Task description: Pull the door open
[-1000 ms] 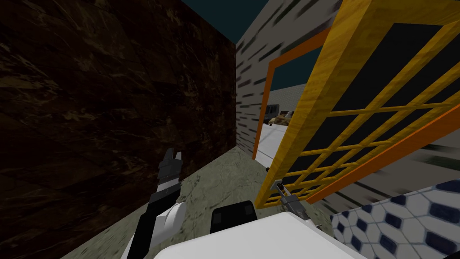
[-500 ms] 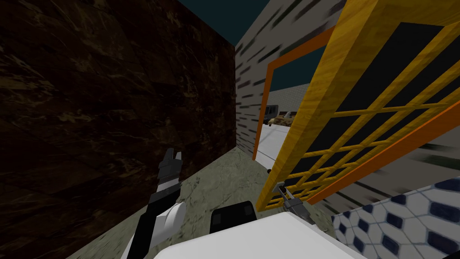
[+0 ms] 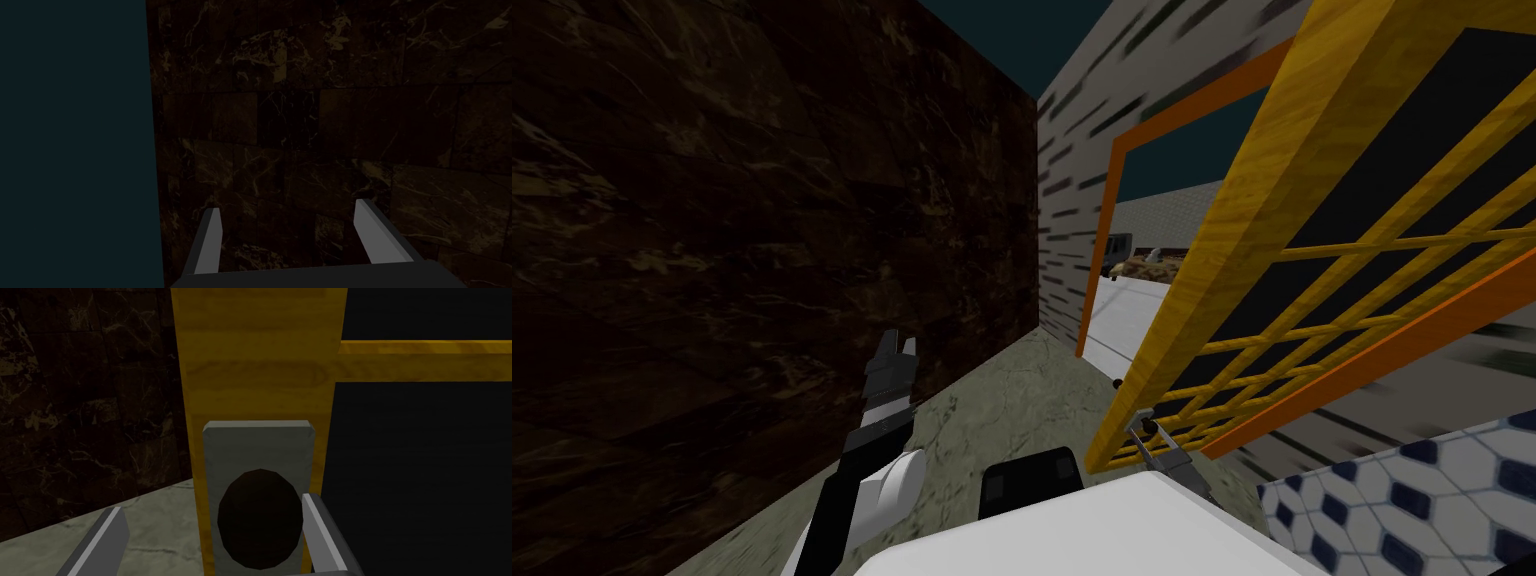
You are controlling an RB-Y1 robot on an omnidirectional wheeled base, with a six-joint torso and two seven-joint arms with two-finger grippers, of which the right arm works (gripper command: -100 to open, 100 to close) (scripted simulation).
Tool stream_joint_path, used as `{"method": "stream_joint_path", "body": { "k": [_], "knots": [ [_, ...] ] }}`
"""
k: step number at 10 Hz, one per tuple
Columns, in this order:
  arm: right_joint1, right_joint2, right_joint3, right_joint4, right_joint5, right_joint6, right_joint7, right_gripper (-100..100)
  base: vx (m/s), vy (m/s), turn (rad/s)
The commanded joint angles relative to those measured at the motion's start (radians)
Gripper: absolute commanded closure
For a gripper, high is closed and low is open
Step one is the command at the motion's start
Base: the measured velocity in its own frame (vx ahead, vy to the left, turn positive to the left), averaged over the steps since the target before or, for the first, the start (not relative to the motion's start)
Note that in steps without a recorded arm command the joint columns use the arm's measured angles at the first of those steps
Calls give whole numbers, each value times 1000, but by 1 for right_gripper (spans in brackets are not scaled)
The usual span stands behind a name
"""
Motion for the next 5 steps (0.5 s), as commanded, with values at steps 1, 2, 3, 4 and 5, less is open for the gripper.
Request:
{"method": "stream_joint_path", "body": {
  "k": [1,2,3,4,5],
  "knots": [
    [-21,24,16,47,12,-19,-20,100,7,23,-9],
    [-22,26,20,58,16,-28,-23,100,3,15,7],
    [-22,30,27,79,22,-47,-30,100,23,15,2],
    [-23,36,39,111,33,-77,-41,100,38,23,-6],
    [-24,40,47,133,39,-97,-48,100,33,12,-22]
  ]
}}
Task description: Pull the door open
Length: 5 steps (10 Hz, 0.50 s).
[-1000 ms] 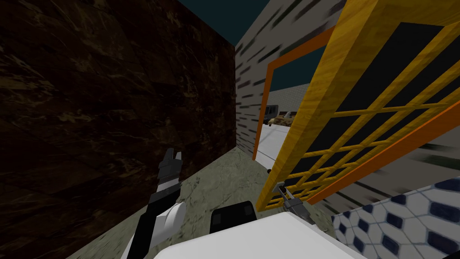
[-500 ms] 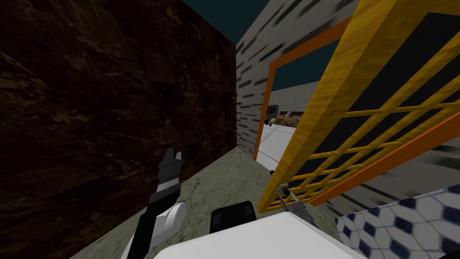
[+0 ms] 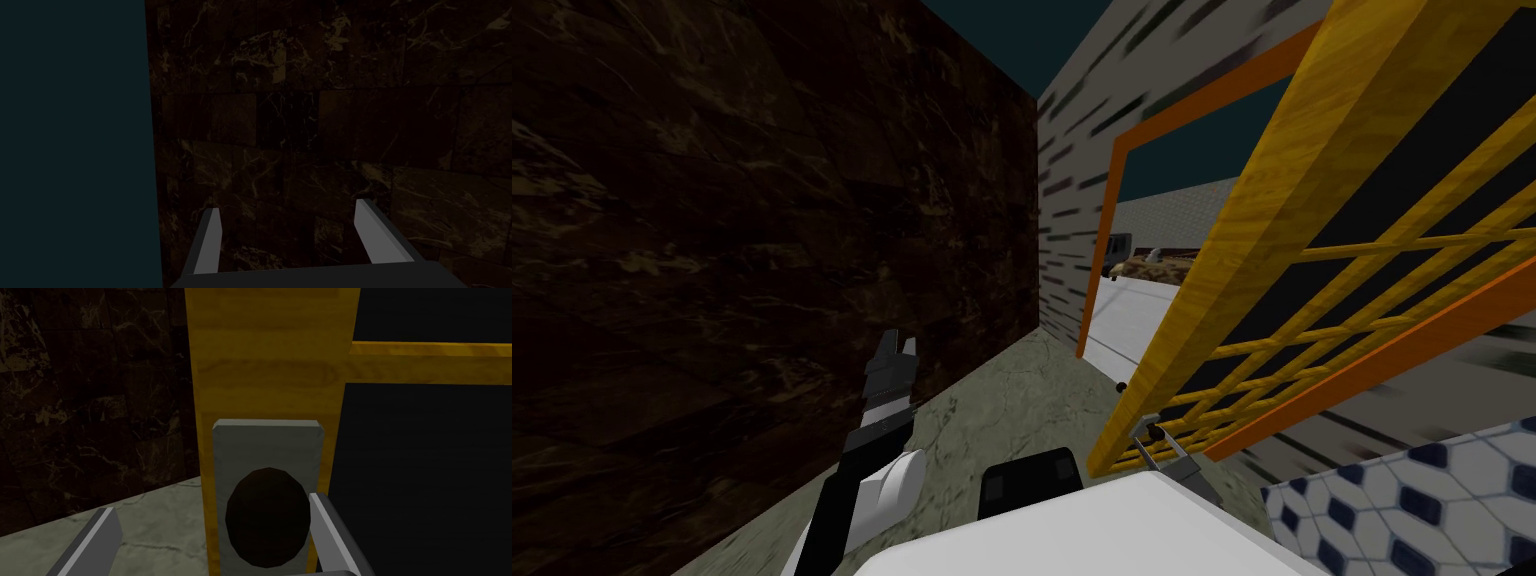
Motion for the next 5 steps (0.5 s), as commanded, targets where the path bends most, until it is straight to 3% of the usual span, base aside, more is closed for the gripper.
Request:
{"method": "stream_joint_path", "body": {
  "k": [1,5],
  "knots": [
    [-10,28,28,38,21,-26,-18,100,16,2,-10],
    [-11,30,32,49,25,-36,-21,100,0,-1,1]
  ]
}}
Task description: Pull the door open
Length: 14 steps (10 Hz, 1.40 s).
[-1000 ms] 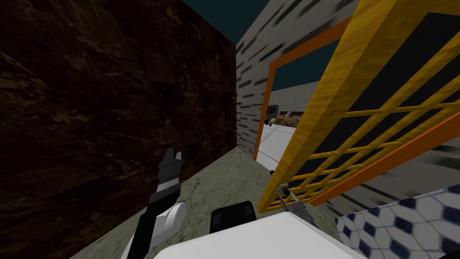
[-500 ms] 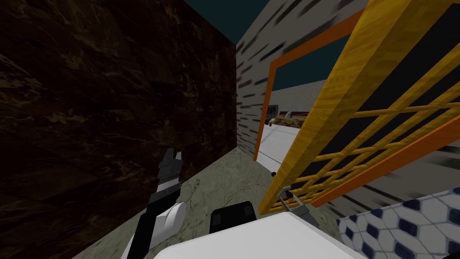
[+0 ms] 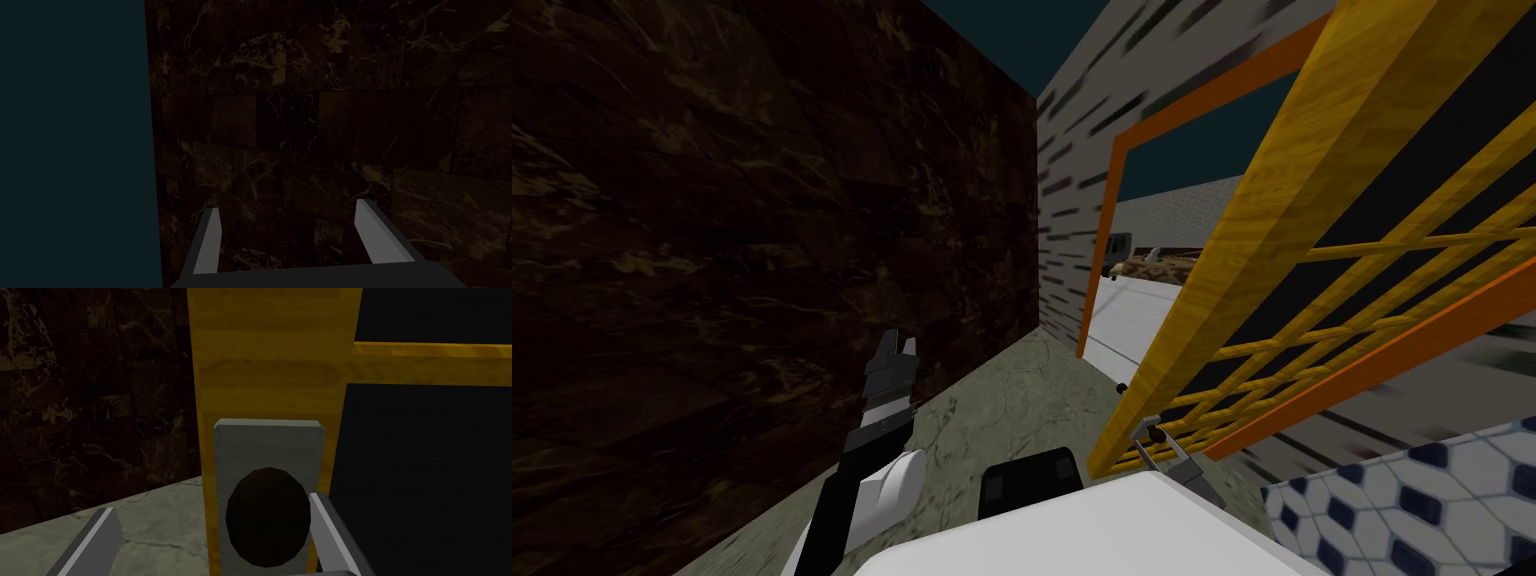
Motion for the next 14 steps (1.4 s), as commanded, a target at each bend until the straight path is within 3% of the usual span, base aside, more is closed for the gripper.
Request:
{"method": "stream_joint_path", "body": {
  "k": [1,2,3,4,12,14],
  "knots": [
    [-14,32,22,39,16,-17,-21,100,0,0,0],
    [-14,32,22,39,16,-17,-21,100,5,-2,-2],
    [-15,38,34,70,26,-48,-31,100,-6,-1,0],
    [-15,40,37,80,29,-58,-34,100,-11,-13,-13],
    [-15,40,37,80,29,-58,-34,100,-4,-2,-1],
    [-16,45,48,109,39,-88,-44,100,-15,-14,-4]
  ]
}}
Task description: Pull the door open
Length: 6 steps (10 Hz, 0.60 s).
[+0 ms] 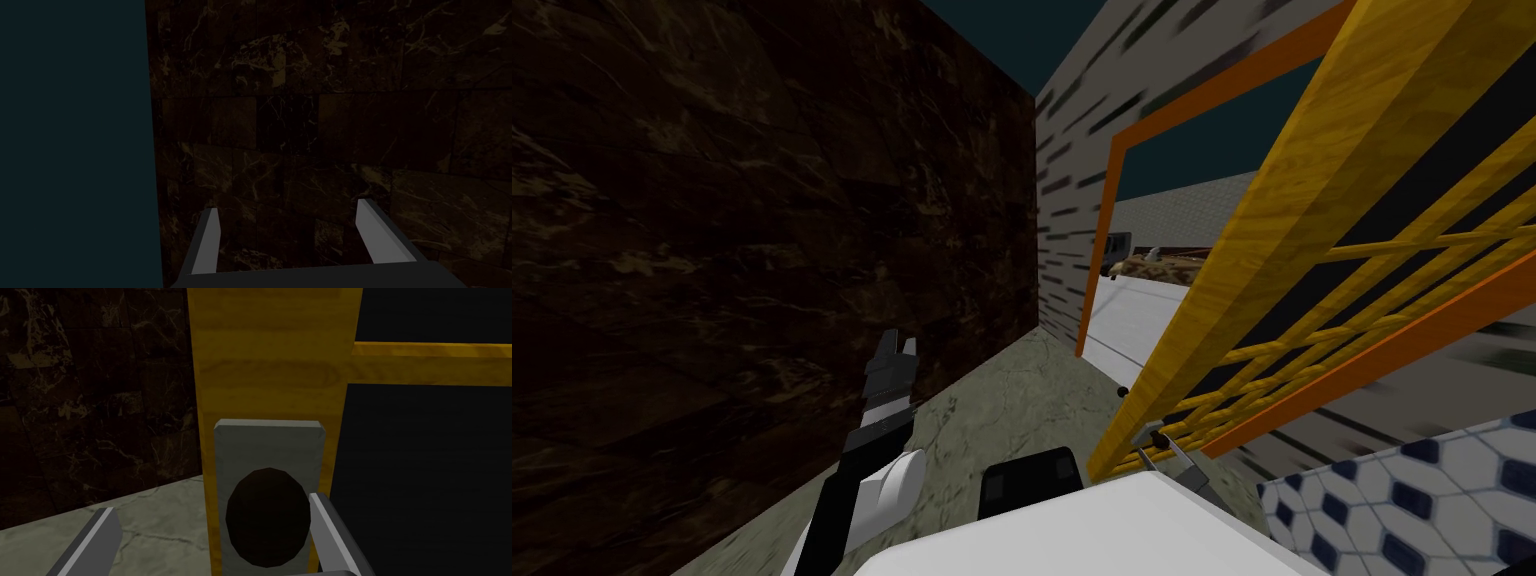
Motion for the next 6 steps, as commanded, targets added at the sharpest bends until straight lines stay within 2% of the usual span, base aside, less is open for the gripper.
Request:
{"method": "stream_joint_path", "body": {
  "k": [1,3,4,5,6],
  "knots": [
    [-19,44,26,50,21,-36,-23,100,-20,-19,7],
    [-19,44,26,66,21,-36,-23,100,-9,-6,-2],
    [-19,44,26,38,21,-36,-23,100,-5,-12,-28],
    [-19,44,26,40,21,-36,-23,100,1,-8,1],
    [-19,44,26,66,21,-36,-23,100,0,2,22]
  ]
}}
